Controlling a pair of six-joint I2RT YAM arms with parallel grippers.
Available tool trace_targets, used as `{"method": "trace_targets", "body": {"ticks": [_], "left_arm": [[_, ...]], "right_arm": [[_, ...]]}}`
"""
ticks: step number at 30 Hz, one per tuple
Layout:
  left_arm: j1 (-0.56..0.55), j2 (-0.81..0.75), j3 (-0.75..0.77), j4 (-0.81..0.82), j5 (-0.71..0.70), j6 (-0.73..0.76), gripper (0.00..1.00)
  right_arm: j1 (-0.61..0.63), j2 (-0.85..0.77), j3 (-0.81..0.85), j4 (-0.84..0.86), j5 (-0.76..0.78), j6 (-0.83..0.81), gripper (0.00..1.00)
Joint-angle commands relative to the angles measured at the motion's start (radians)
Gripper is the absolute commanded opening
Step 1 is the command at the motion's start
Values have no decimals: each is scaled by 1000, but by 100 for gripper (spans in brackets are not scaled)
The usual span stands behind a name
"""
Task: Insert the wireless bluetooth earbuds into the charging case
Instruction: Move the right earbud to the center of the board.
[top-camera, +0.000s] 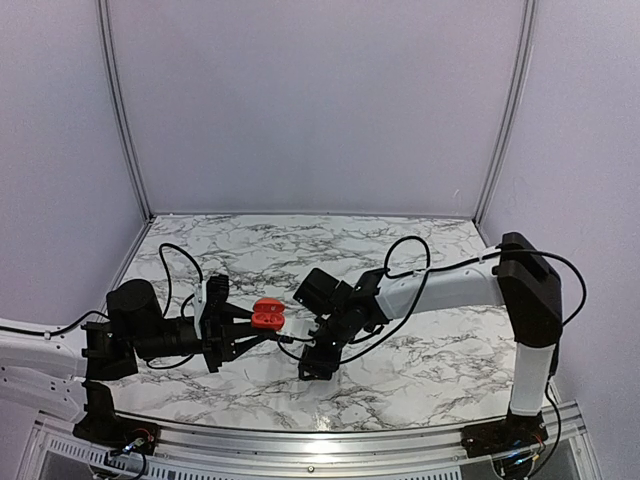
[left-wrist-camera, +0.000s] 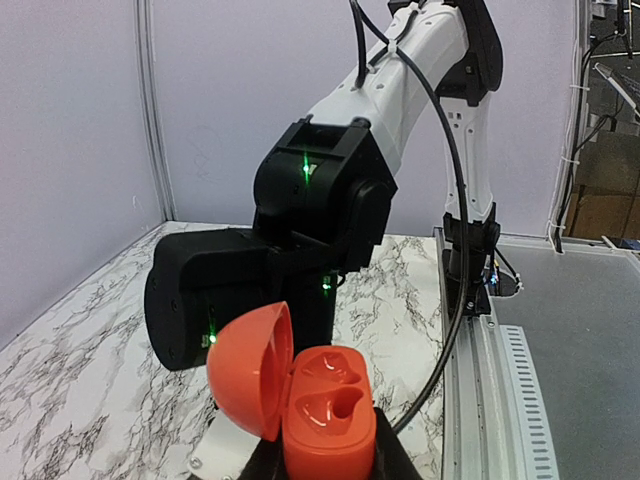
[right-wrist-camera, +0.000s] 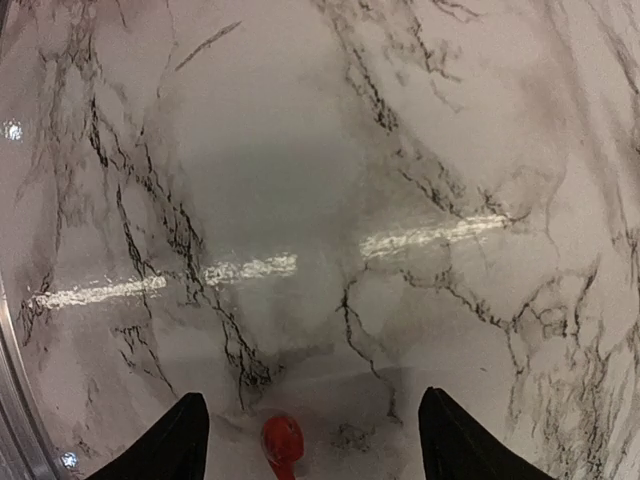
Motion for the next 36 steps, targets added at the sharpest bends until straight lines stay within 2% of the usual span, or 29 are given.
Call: {"method": "trace_targets", "body": {"ticks": [1, 5, 11, 14, 20, 24, 27, 33, 36], "left_arm": [[6, -7, 29, 40, 1, 0, 0], [6, -4, 31, 40, 3, -5, 0], [7, -7, 36, 39, 3, -5, 0], [6, -6, 38, 38, 2, -6, 0], [6, 1, 39, 37, -2, -8, 0], [6, 2, 41, 35, -4, -7, 0], [6, 2, 41, 35, -2, -5, 0], [6, -2, 37, 35, -5, -5, 0], [7, -10, 32, 33, -5, -3, 0]], "right_arm": [[37, 23, 32, -41, 103, -5, 72], [38, 27, 34, -47, 176, 4, 68], [33, 58, 31, -51, 299, 31, 55], [21, 59, 27, -50, 302, 52, 48], [-30, 12, 11, -18, 223, 109, 43], [-58, 2, 22, -41, 165, 121, 42], [-56, -23, 15, -31, 90, 109, 49], [-81, -108, -44, 50, -1, 116, 51], [-107, -177, -132, 140, -60, 115, 50]]}}
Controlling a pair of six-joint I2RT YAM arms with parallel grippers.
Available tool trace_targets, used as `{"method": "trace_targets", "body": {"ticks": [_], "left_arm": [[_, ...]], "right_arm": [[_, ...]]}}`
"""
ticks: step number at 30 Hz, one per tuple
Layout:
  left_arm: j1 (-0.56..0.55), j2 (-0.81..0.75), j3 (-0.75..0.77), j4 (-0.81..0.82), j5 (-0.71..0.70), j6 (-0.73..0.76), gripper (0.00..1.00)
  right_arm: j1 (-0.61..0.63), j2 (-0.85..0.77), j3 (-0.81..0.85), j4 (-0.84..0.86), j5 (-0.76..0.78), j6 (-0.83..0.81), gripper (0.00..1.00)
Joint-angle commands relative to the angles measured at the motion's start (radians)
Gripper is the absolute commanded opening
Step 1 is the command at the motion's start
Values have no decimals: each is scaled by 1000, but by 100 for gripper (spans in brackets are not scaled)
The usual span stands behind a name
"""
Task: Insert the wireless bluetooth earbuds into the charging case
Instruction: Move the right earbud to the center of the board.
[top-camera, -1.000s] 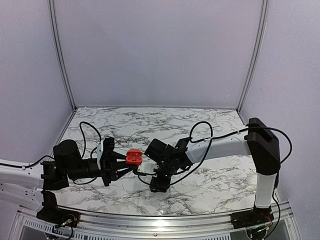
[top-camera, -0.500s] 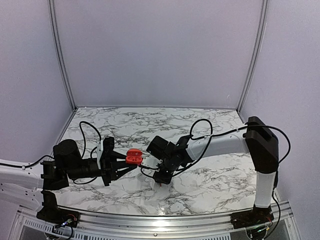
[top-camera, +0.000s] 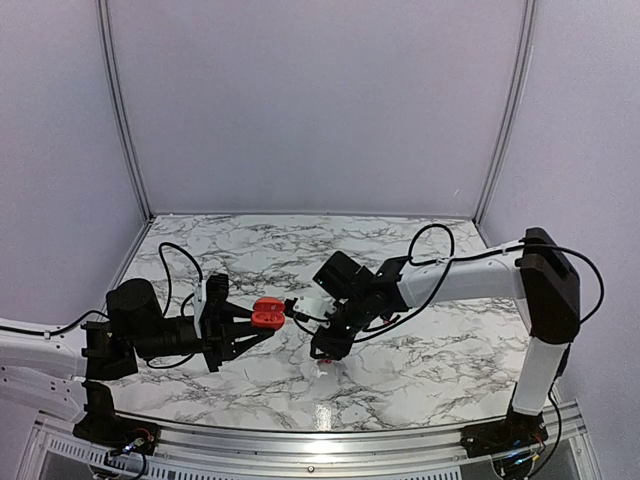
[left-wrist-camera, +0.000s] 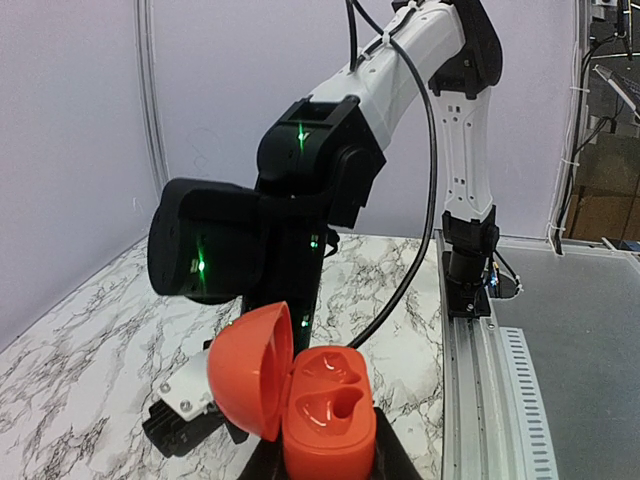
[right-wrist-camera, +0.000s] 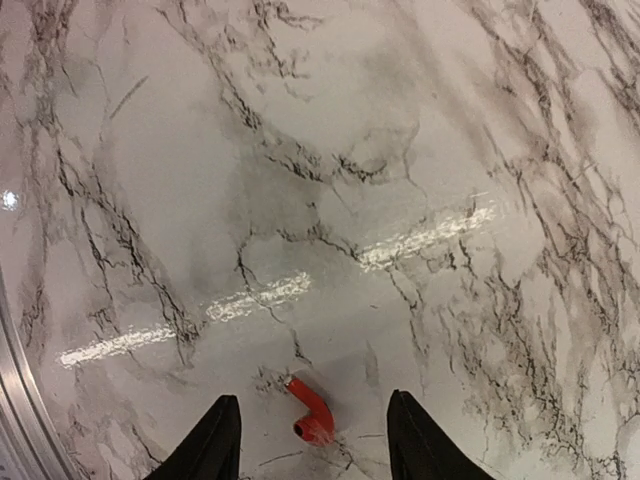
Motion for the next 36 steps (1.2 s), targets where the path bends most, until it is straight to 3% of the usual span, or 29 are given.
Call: {"method": "trace_targets", "body": {"ticks": [1, 10, 18, 30, 36], "left_arm": [[6, -12, 26, 33, -7, -2, 0], [6, -15, 19, 35, 40, 22, 0], [-4, -74, -17, 43, 113, 188, 0], [-37, -82, -29, 31, 147, 302, 0], [-37, -72, -29, 30, 108, 289, 0]], "right_arm": [[-42, -121, -104, 149, -109, 12, 50], [-94, -241, -383, 467, -175, 39, 49], [-95, -282, -558, 720, -171, 47, 49], [-95, -264, -602, 789, -199, -5, 49], [-95, -243, -513, 649, -135, 77, 45]]}}
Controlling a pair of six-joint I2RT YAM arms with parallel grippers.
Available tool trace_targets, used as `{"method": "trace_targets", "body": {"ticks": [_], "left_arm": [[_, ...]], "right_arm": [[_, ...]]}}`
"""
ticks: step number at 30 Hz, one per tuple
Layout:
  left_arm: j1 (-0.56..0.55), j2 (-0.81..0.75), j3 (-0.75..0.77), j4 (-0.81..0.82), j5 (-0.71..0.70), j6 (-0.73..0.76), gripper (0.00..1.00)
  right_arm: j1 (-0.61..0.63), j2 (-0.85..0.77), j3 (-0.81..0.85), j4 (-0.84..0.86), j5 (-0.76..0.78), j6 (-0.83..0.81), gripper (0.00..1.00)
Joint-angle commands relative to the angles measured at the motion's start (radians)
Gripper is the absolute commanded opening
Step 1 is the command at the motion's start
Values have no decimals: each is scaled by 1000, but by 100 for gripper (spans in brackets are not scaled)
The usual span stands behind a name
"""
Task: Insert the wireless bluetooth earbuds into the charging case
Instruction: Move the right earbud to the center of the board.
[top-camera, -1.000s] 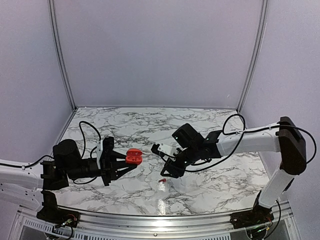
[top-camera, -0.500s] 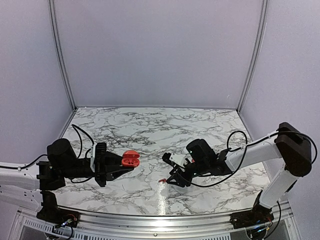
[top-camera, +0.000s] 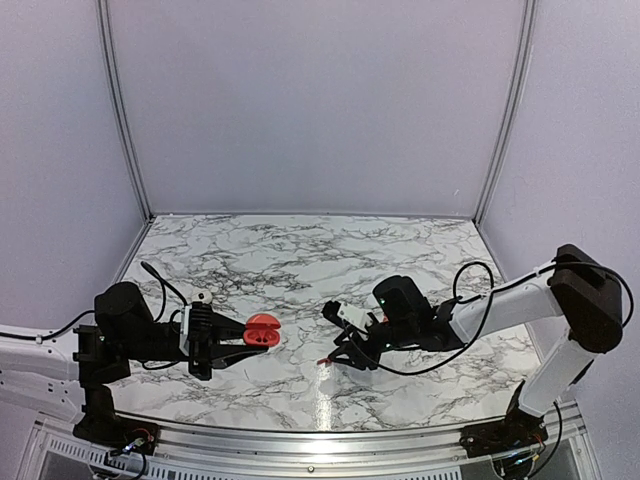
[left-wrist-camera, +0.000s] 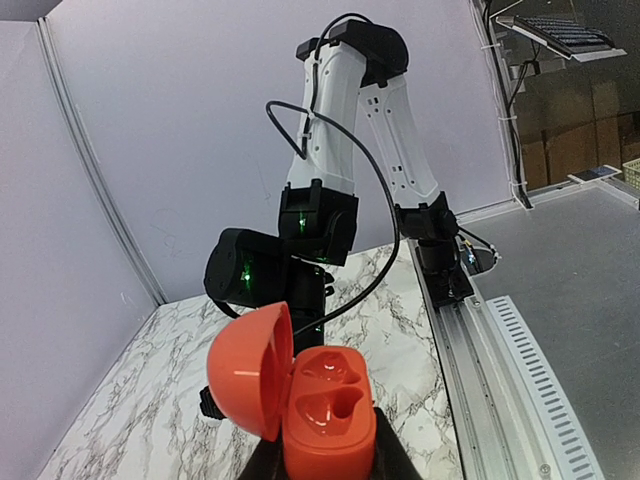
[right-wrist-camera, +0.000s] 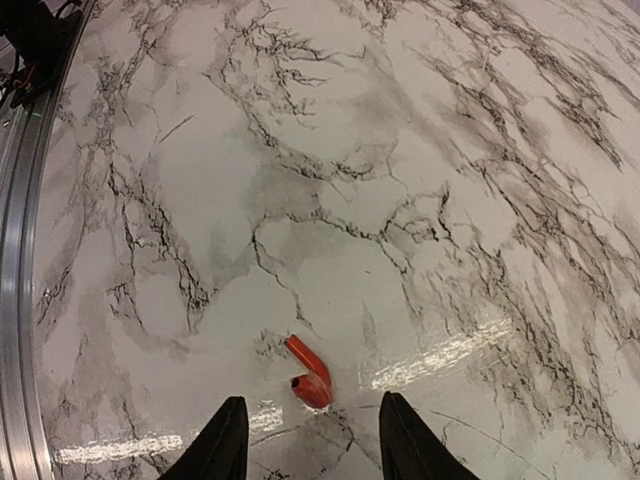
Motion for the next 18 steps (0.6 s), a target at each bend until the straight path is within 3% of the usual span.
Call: {"method": "trace_targets", "body": {"ticks": [1, 4, 10, 14, 18], "left_arm": [[-2, -2, -6, 22, -31, 5, 0], [-2, -4, -7, 22, -52, 1, 0], [-2, 1, -5, 22, -76, -4, 0], [-2, 0, -1, 22, -89, -5, 0], [-2, -2, -4, 22, -96, -10, 0]], "right_arm": [[0, 6, 88, -100, 52, 95, 45], [31, -22, 117, -152, 88, 198, 50], [116, 24, 176, -261, 224, 226, 56], [127, 59, 205, -308, 286, 237, 49], [133, 60, 208, -339, 315, 245, 36]]}}
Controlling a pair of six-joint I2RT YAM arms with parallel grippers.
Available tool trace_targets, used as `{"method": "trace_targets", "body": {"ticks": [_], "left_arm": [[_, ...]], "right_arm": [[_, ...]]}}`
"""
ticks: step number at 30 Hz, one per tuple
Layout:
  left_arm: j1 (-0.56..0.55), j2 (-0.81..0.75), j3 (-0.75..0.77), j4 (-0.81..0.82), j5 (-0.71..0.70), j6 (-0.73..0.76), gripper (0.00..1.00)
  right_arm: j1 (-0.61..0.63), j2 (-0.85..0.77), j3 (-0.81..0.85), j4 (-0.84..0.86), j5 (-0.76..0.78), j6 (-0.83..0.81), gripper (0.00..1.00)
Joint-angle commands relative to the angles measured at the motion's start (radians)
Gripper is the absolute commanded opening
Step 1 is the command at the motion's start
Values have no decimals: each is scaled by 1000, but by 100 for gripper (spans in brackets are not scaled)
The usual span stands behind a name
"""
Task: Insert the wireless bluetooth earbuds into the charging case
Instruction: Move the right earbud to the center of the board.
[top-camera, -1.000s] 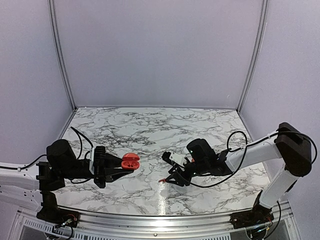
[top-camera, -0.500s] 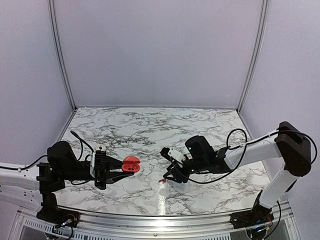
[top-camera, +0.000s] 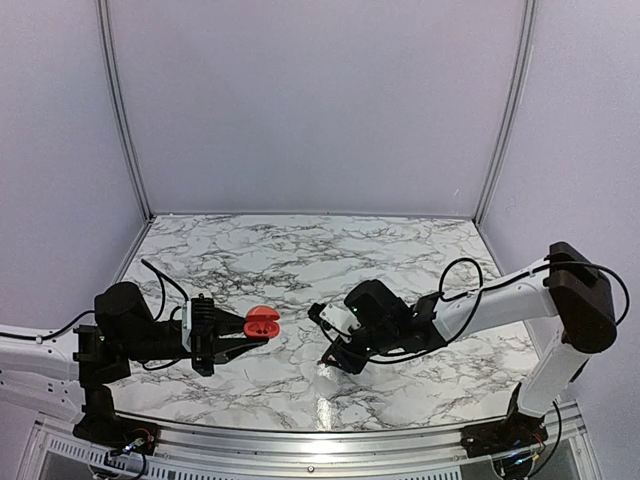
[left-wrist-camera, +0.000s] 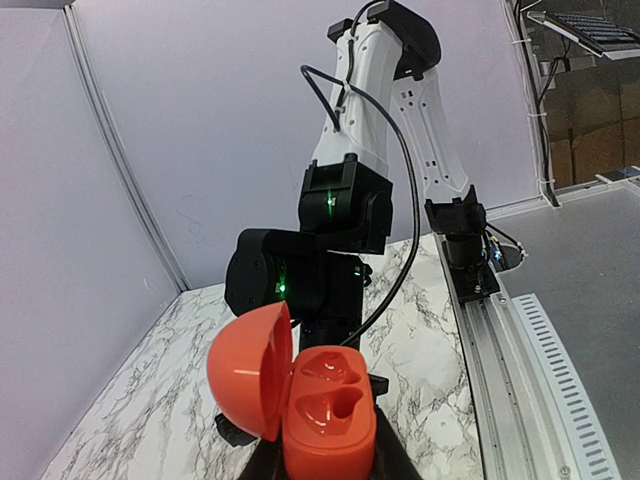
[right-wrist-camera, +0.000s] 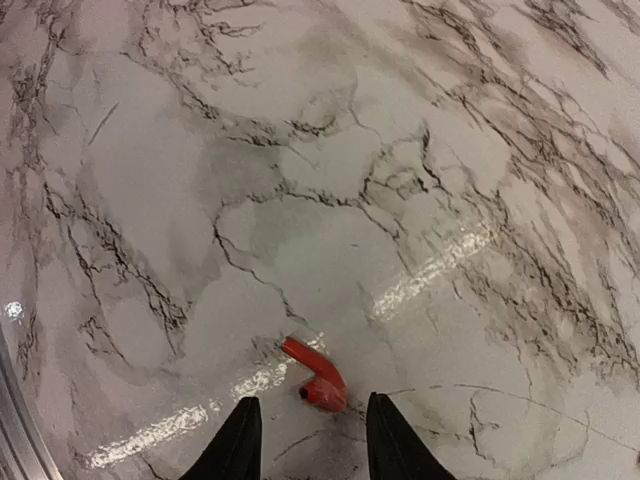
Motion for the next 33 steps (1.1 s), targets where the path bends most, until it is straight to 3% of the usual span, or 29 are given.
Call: {"method": "trace_targets", "body": {"ticks": [1, 15, 33], "left_arm": [[-2, -1, -4, 22, -18, -9, 0], [-2, 3, -4, 22, -19, -14, 0], [-1, -18, -22, 22, -35, -16, 0]], "right_arm": [[8, 7, 29, -76, 72, 28, 33], [18, 49, 17, -44, 36, 82, 16], [-40, 172, 105, 29, -36, -13, 14]]}}
